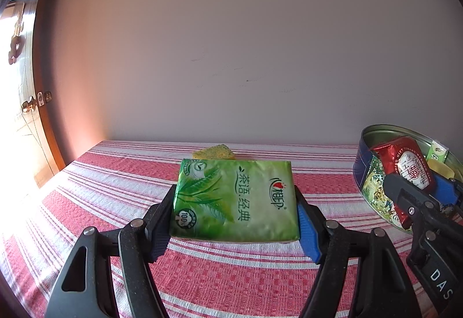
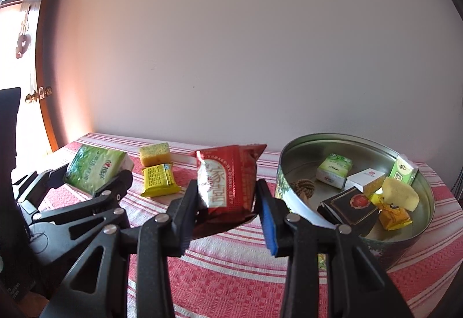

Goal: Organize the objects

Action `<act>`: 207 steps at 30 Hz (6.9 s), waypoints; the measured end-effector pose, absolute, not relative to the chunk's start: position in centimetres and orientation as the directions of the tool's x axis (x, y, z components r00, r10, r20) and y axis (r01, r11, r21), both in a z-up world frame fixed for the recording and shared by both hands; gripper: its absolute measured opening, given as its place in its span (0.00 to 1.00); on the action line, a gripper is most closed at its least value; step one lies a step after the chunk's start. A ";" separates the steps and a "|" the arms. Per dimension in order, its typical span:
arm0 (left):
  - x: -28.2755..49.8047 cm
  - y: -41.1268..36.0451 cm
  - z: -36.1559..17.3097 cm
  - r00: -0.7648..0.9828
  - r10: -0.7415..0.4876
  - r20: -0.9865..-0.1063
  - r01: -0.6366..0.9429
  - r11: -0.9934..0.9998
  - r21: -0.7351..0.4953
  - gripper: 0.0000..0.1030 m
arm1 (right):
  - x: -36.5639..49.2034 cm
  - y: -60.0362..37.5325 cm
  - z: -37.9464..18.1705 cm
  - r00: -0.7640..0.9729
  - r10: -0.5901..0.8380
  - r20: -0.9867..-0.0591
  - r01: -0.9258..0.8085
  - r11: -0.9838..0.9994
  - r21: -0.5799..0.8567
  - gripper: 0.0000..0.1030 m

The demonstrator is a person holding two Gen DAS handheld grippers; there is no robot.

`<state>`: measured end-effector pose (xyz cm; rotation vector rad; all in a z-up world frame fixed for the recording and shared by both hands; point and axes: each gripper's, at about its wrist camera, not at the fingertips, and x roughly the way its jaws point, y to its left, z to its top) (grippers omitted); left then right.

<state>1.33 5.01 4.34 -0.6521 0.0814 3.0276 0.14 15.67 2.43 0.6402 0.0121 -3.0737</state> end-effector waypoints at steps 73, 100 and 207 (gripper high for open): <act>-2.8 25.5 5.8 -0.828 0.356 -0.433 -0.387 -0.922 -0.019 0.71 | 1.3 38.2 4.1 -0.854 0.370 -0.365 -0.399 -0.917 0.005 0.38; -7.4 23.0 3.2 -0.809 0.287 -0.512 -0.301 -0.952 -0.058 0.98 | 1.7 38.1 2.9 -0.891 0.330 -0.311 -0.359 -0.932 0.039 1.00; -9.2 -7.6 1.1 -0.868 -0.073 -0.491 0.035 -0.996 0.085 0.98 | -7.1 12.2 1.5 -0.909 0.103 -0.404 -0.162 -0.980 0.114 1.00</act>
